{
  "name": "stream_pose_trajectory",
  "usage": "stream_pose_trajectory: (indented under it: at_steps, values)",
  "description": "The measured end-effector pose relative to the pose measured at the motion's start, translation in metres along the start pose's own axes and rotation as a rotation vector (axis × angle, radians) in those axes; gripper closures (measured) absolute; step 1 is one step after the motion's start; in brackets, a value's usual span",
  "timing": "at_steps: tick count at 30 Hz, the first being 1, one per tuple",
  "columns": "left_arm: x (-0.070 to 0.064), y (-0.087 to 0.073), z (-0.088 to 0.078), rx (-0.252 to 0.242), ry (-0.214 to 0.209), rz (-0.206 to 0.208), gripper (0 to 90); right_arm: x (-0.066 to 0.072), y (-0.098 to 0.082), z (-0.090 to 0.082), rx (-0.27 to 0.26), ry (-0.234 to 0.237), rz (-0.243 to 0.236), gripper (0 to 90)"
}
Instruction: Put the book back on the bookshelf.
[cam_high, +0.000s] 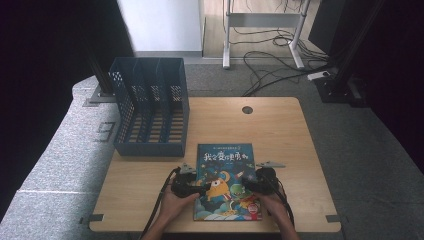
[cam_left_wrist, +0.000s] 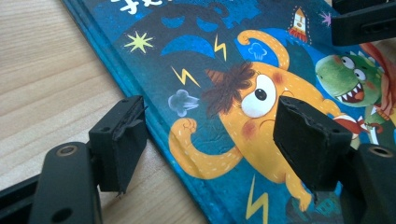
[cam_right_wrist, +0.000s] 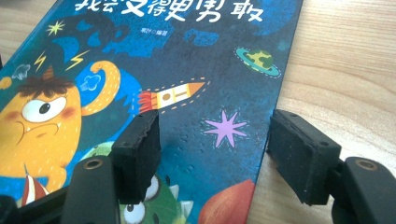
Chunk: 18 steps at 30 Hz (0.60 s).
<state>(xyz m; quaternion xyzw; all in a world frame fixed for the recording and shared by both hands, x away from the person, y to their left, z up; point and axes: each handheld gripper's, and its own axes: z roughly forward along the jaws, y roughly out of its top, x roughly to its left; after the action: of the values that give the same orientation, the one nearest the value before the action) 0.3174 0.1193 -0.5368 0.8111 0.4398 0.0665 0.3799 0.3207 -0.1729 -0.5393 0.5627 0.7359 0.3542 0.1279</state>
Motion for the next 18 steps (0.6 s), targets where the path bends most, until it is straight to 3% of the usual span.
stream_pose_trajectory:
  at_steps: [4,8,11,18]
  values:
    - [0.002,0.001,0.0,0.0,-0.003,-0.006,26.0,0.001,0.001,0.002,-0.007,-0.004,0.004,33.7]
    - [0.003,0.0,0.0,-0.003,-0.003,-0.011,25.9,-0.003,0.002,0.001,-0.008,0.023,0.011,33.8]
    - [0.001,-0.001,0.002,0.002,0.007,-0.005,24.6,-0.01,0.003,0.001,-0.008,0.071,0.047,34.0]
    - [0.003,-0.002,0.003,0.006,-0.002,-0.012,22.9,-0.015,0.004,0.0,-0.006,0.107,0.074,33.3]
